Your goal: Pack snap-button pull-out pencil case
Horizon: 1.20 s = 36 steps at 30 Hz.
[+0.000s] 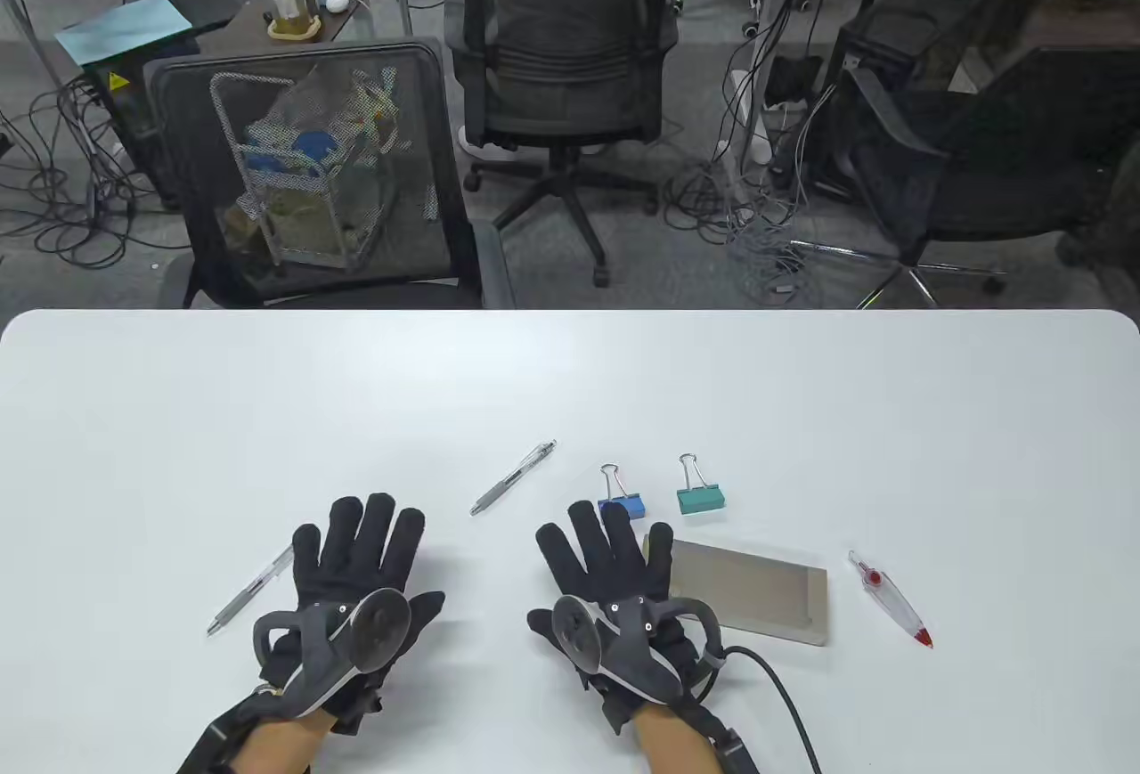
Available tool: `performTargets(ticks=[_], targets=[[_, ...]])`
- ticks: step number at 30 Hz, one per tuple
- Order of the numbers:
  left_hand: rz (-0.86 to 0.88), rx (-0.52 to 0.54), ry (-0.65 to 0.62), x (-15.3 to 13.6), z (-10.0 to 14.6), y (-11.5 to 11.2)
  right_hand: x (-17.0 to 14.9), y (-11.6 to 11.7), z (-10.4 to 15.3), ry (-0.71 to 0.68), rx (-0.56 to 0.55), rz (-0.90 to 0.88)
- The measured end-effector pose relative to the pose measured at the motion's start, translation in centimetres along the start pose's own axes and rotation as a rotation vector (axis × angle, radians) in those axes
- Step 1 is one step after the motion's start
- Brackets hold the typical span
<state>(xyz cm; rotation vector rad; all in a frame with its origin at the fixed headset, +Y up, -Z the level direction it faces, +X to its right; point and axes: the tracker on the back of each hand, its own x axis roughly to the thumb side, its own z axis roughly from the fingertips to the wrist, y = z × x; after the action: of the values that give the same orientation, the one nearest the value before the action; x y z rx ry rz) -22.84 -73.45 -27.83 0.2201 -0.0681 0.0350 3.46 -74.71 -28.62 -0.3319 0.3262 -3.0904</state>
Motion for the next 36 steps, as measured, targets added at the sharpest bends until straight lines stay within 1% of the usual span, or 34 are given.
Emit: performTargets(ticks=[15,22,25,27,31,33,36], targets=[[0.018,0.002,0.017,-0.4,-0.1,0.1,-0.3,0.2,-0.1,-0.007,0.009,-0.014],[0.002,-0.007,0.015,-0.3,-0.1,0.1,-0.1,0.2,0.0,-0.008,0.034,-0.019],[0.012,-0.006,0.022,-0.5,-0.2,0.2,-0.2,-0.1,-0.1,-0.007,0.043,-0.027],[0.021,-0.011,0.03,-0.8,-0.2,0.3,-0.6,-0.6,-0.2,0.0,0.045,-0.036],[0.03,-0.022,0.036,-1.0,-0.3,0.3,-3.0,-2.3,-0.4,0.038,0.088,-0.054],[0.032,-0.025,0.036,-1.0,-0.3,0.2,-4.6,-2.8,-0.5,0.075,0.136,-0.02],[0.011,-0.029,0.04,-1.0,-0.3,0.2,-8.2,-3.1,-0.6,0.145,0.235,0.035]])
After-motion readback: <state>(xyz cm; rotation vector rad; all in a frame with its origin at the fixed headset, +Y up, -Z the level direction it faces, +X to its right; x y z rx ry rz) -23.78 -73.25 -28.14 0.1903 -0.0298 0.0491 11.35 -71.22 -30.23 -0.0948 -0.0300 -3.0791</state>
